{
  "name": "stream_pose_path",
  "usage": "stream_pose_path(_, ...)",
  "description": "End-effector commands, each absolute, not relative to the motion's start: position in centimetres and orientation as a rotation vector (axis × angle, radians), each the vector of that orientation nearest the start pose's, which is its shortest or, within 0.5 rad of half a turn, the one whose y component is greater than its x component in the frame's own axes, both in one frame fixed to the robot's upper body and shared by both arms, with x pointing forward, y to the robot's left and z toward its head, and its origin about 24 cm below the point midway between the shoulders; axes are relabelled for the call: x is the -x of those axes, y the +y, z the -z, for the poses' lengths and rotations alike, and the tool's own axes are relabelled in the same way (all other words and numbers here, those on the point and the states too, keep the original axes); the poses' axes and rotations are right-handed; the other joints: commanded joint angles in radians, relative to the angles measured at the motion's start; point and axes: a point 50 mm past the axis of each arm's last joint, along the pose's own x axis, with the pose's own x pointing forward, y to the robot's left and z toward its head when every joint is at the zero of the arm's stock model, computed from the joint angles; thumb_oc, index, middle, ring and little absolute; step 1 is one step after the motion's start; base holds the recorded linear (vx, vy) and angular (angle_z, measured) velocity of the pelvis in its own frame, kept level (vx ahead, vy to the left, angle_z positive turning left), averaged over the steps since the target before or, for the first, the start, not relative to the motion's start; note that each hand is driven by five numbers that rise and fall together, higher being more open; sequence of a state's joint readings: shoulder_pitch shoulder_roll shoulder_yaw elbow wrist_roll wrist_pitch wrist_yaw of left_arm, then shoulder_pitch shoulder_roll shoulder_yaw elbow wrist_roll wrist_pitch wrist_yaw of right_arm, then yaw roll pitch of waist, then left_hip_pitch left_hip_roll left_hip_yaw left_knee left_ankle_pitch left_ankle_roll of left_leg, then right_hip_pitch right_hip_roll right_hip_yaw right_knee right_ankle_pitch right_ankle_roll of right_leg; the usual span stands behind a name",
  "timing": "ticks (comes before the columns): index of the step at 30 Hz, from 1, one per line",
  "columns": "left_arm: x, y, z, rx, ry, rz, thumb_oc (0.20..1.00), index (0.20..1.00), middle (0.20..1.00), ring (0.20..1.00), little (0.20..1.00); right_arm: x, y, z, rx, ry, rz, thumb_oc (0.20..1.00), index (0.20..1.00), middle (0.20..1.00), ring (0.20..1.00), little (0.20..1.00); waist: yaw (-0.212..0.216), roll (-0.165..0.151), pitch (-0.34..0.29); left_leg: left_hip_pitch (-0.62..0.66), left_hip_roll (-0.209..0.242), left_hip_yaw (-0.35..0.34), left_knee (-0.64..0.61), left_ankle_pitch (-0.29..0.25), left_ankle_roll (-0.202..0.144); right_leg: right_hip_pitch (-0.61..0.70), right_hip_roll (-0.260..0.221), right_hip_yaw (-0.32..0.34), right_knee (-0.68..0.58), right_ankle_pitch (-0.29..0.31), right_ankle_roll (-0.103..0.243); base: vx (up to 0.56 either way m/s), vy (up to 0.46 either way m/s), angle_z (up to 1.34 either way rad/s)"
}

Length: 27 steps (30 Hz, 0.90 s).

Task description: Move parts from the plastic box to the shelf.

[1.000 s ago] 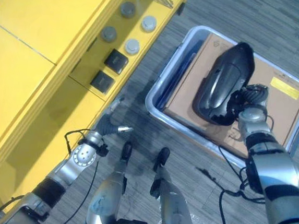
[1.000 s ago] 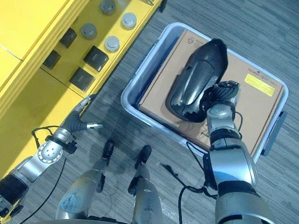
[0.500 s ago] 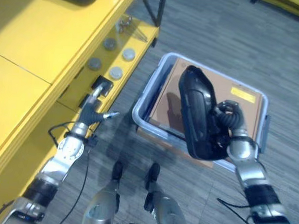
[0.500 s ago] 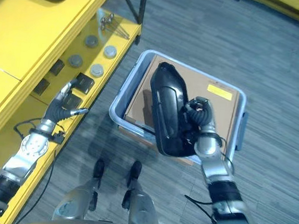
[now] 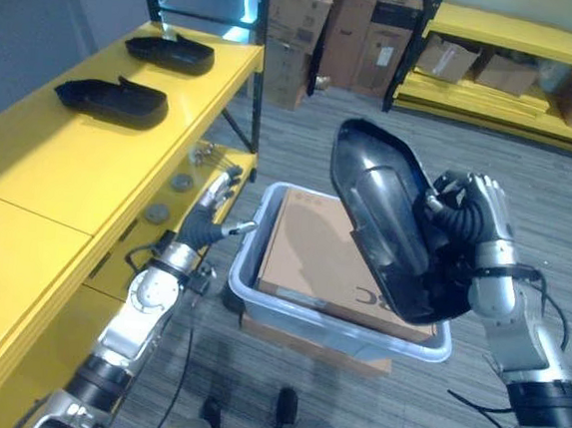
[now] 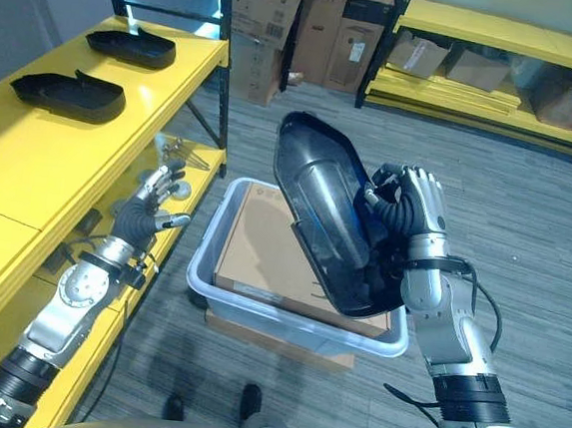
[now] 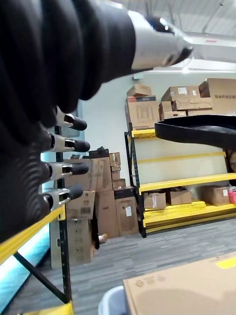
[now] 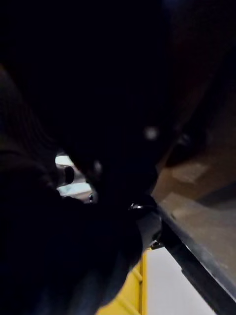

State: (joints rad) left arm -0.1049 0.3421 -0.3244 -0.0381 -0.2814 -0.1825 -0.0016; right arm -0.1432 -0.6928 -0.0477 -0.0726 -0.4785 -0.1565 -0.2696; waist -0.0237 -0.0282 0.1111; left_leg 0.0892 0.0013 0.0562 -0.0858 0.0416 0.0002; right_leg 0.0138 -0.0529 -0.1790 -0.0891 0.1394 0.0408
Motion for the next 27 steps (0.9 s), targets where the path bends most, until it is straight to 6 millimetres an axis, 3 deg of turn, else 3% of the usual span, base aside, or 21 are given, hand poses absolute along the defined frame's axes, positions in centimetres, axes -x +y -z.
stream_pose_path(1,-26.3,11.6,-7.1,0.101,-0.139,0.428,1.000,1.000,1.000,1.000,1.000,-26.6,-25.0,-20.4,1.191,-0.708,0.345,0.200,0.200,0.200,0.200,0.200,0.016,-0.010,-0.042,0.028,0.084,0.018,0.006,-0.119,-0.035,0.078,-0.074,-0.023,0.020,-0.179,0.096,0.04,-0.007,0.01)
stream_pose_path(8,-26.0,9.5,-6.3,0.158,-0.042,0.533,1.000,1.000,1.000,1.000,1.000,-26.4,-24.3,-21.3,1.274,-0.776,0.398,0.200,0.200,0.200,0.200,0.200,0.009,-0.002,-0.050,0.037,0.090,0.009,0.006,-0.120,-0.036,0.088,-0.070,-0.030,0.026,-0.187,0.091,0.00,0.000,0.00)
stream_pose_path(15,-25.5,7.5,-7.1,0.258,-0.022,0.648,1.000,1.000,1.000,1.000,1.000,-26.7,-23.9,-20.9,1.270,-0.773,0.402,0.200,0.200,0.200,0.200,0.200,0.013,0.002,-0.046,0.037,0.090,0.000,0.007,-0.120,-0.037,0.093,-0.067,-0.037,0.030,-0.193,0.087,0.00,-0.005,0.02)
stream_pose_path(27,-25.6,4.6,-8.8,0.356,-0.031,0.749,1.000,1.000,1.000,1.000,1.000,-27.5,-19.4,-20.3,1.164,-0.857,0.216,0.200,0.200,0.200,0.200,0.200,0.020,0.001,-0.036,0.030,0.092,-0.014,0.007,-0.113,-0.038,0.096,-0.063,-0.045,0.030,-0.197,0.078,-0.01,-0.006,0.04)
